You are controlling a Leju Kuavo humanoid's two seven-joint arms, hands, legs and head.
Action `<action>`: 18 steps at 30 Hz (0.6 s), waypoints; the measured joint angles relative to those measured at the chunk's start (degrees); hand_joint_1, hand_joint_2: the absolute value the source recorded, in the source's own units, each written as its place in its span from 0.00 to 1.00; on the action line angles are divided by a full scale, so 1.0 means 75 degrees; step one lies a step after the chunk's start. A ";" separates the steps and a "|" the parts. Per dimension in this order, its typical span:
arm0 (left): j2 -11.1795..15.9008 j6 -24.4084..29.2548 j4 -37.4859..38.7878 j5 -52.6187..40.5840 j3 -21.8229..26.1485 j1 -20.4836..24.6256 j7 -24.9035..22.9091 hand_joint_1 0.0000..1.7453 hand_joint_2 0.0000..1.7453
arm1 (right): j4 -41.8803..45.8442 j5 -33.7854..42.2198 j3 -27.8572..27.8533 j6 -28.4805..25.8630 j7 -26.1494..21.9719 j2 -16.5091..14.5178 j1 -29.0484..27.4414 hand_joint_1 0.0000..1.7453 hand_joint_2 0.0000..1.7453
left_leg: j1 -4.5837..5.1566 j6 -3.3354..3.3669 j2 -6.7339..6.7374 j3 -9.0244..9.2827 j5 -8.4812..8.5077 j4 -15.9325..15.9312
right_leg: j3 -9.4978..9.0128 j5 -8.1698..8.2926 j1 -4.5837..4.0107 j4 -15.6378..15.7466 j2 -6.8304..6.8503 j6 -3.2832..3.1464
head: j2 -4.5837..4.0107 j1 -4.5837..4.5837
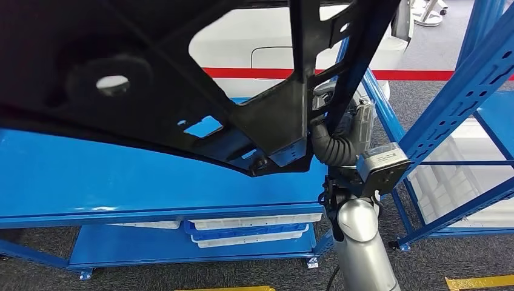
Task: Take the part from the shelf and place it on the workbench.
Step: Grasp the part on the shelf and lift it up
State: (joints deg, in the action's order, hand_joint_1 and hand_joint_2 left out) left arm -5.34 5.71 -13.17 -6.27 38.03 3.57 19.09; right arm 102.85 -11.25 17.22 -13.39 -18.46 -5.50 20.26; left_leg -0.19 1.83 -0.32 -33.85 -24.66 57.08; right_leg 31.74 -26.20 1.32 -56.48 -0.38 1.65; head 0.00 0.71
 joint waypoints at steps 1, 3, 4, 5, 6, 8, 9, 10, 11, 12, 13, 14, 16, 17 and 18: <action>-0.0004 -0.0026 0.0002 -0.0053 -0.0036 0.0005 -0.0012 0.00 0.00 | 0.0004 -0.0058 -0.0042 -0.0049 0.0052 0.0022 -0.0022 1.00 1.00 | -0.0016 0.0044 0.0018 0.0029 0.0050 -0.0064 | 0.0033 -0.0047 -0.0014 -0.0061 0.0006 0.0012 | 0.0000 -0.0003; -0.0015 -0.0069 0.0005 -0.0151 -0.0106 0.0031 -0.0033 0.00 0.00 | 0.0011 -0.0194 -0.0131 -0.0122 0.0162 0.0074 -0.0066 1.00 1.00 | -0.0056 0.0120 0.0055 0.0071 0.0133 -0.0188 | 0.0285 -0.0378 -0.0048 -0.0595 0.0018 -0.0048 | -0.0001 -0.0026; -0.0020 -0.0079 0.0007 -0.0187 -0.0129 0.0046 -0.0049 0.00 0.00 | 0.0012 -0.0276 -0.0178 -0.0139 0.0222 0.0107 -0.0104 1.00 1.00 | -0.0049 0.0136 0.0063 0.0065 0.0147 -0.0202 | 0.0513 -0.0624 -0.0041 -0.1105 0.0022 -0.0088 | -0.0001 -0.0032; -0.0023 -0.0085 0.0007 -0.0213 -0.0148 0.0060 -0.0069 0.00 0.00 | 0.0012 -0.0369 -0.0217 -0.0143 0.0287 0.0141 -0.0154 1.00 1.00 | -0.0051 0.0145 0.0066 0.0048 0.0156 -0.0200 | 0.0762 -0.0850 -0.0039 -0.1666 0.0023 -0.0105 | -0.0001 -0.0040; -0.0026 -0.0092 0.0008 -0.0248 -0.0166 0.0070 -0.0092 0.00 0.00 | 0.0012 -0.0468 -0.0249 -0.0139 0.0358 0.0178 -0.0213 1.00 1.00 | -0.0051 0.0139 0.0067 0.0034 0.0163 -0.0197 | 0.0946 -0.0989 -0.0027 -0.2099 0.0024 -0.0085 | -0.0001 -0.0040; -0.0035 -0.0107 0.0009 -0.0308 -0.0207 0.0083 -0.0142 0.00 0.00 | 0.0011 -0.0694 -0.0294 -0.0096 0.0547 0.0247 -0.0298 1.00 1.00 | -0.0061 0.0112 0.0066 0.0009 0.0184 -0.0184 | 0.0886 -0.0895 0.0016 -0.2104 0.0030 0.0051 | 0.0000 -0.0040; -0.0043 -0.0117 0.0010 -0.0338 -0.0229 0.0092 -0.0169 0.00 0.00 | 0.0010 -0.0821 -0.0311 -0.0049 0.0658 0.0279 -0.0312 1.00 1.00 | -0.0073 0.0084 0.0065 -0.0007 0.0193 -0.0164 | 0.0611 -0.0700 0.0053 -0.1625 0.0040 0.0139 | 0.0000 -0.0040; -0.0047 -0.0125 0.0011 -0.0355 -0.0245 0.0103 -0.0196 0.00 0.00 | 0.0008 -0.0963 -0.0324 0.0021 0.0785 0.0316 -0.0314 1.00 1.00 | -0.0073 0.0039 0.0062 -0.0039 0.0193 -0.0121 | 0.0273 -0.0519 0.0085 -0.1031 0.0052 0.0206 | 0.0000 -0.0045; -0.0051 -0.0130 0.0012 -0.0365 -0.0259 0.0119 -0.0214 0.00 0.00 | 0.0001 -0.1103 -0.0331 0.0105 0.0905 0.0351 -0.0317 1.00 1.00 | -0.0074 -0.0013 0.0051 -0.0078 0.0196 -0.0075 | 0.0006 -0.0350 0.0080 -0.0586 0.0045 0.0225 | 0.0000 -0.0047; -0.0052 -0.0143 0.0013 -0.0367 -0.0267 0.0138 -0.0230 0.00 0.00 | -0.0013 -0.1241 -0.0335 0.0198 0.1029 0.0393 -0.0318 1.00 1.00 | -0.0061 -0.0070 0.0041 -0.0118 0.0195 -0.0015 | -0.0148 -0.0267 0.0069 -0.0280 0.0037 0.0207 | 0.0000 -0.0049; -0.0051 -0.0153 0.0013 -0.0367 -0.0267 0.0157 -0.0238 0.00 0.00 | -0.0042 -0.1362 -0.0336 0.0290 0.1146 0.0434 -0.0318 1.00 1.00 | -0.0045 -0.0121 0.0030 -0.0159 0.0204 0.0033 | -0.0177 -0.0243 0.0048 -0.0201 0.0017 0.0153 | 0.0000 -0.0044; -0.0052 -0.0163 0.0014 -0.0366 -0.0268 0.0171 -0.0246 0.00 0.00 | -0.0085 -0.1467 -0.0335 0.0370 0.1245 0.0466 -0.0318 1.00 1.00 | -0.0048 -0.0159 0.0019 -0.0193 0.0219 0.0059 | -0.0125 -0.0219 0.0037 -0.0245 -0.0004 0.0085 | -0.0001 -0.0033; -0.0051 -0.0179 0.0015 -0.0365 -0.0268 0.0183 -0.0264 0.00 0.00 | -0.0200 -0.1628 -0.0335 0.0487 0.1390 0.0516 -0.0292 1.00 1.00 | -0.0092 -0.0225 0.0019 -0.0289 0.0125 0.0183 | -0.0038 -0.0177 0.0086 -0.0242 -0.0003 -0.0059 | -0.0001 -0.0010; -0.0050 -0.0182 0.0017 -0.0364 -0.0268 0.0184 -0.0275 0.00 0.00 | -0.0259 -0.1695 -0.0334 0.0539 0.1455 0.0531 -0.0266 1.00 1.00 | -0.0119 -0.0256 0.0023 -0.0382 -0.0071 0.0374 | 0.0011 -0.0130 0.0099 -0.0237 0.0005 -0.0141 | -0.0001 -0.0004; -0.0050 -0.0185 0.0017 -0.0364 -0.0268 0.0187 -0.0286 0.00 0.00 | -0.0326 -0.1757 -0.0333 0.0598 0.1526 0.0544 -0.0221 1.00 1.00 | -0.0139 -0.0287 0.0025 -0.0514 -0.0365 0.0709 | 0.0073 -0.0075 0.0094 -0.0234 0.0013 -0.0218 | -0.0001 0.0001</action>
State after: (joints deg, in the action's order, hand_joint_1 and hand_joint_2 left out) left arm -5.72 4.32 -13.04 -9.01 36.02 4.98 16.94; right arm 100.41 -24.43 14.72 -8.91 -7.02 -1.42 18.60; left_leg -1.24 -0.33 -0.13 -37.70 -27.40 62.40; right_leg 32.29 -26.77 2.03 -58.23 -0.28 0.01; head -0.01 0.72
